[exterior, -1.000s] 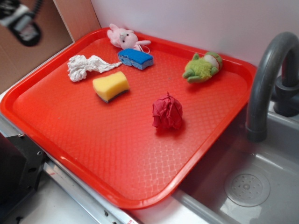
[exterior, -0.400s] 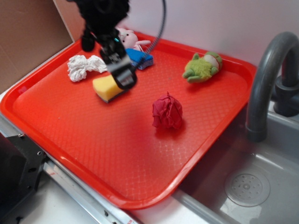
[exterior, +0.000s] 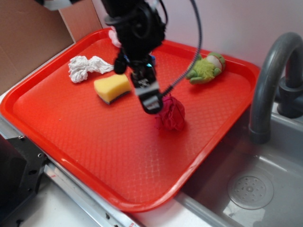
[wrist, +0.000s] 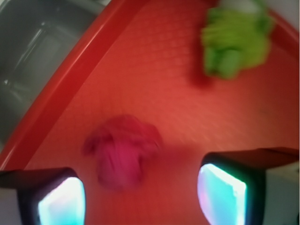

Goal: Grab the red paper.

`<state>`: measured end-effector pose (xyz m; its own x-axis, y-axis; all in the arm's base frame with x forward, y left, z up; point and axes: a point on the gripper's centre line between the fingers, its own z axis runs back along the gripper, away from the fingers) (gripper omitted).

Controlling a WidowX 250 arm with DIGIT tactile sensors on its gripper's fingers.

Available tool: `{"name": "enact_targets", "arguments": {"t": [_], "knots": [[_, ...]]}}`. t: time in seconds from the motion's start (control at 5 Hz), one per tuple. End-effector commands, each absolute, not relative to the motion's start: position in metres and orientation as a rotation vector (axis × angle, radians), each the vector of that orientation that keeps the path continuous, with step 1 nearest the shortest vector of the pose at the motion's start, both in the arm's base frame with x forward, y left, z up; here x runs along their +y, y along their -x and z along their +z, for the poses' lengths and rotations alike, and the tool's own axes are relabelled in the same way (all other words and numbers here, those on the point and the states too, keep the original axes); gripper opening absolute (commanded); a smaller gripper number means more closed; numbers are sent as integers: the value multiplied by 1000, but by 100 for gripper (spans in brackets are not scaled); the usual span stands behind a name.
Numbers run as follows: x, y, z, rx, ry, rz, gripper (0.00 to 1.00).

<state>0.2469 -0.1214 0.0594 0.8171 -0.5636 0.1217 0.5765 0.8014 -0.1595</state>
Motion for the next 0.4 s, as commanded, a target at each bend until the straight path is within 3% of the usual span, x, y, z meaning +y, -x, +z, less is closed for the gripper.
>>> {"name": "enact_targets", "arguments": {"t": [0.0, 0.2], "knots": [[-145, -259, 32, -30, 164, -665, 100], [-153, -256, 20, 6, 157, -673, 74]]}}
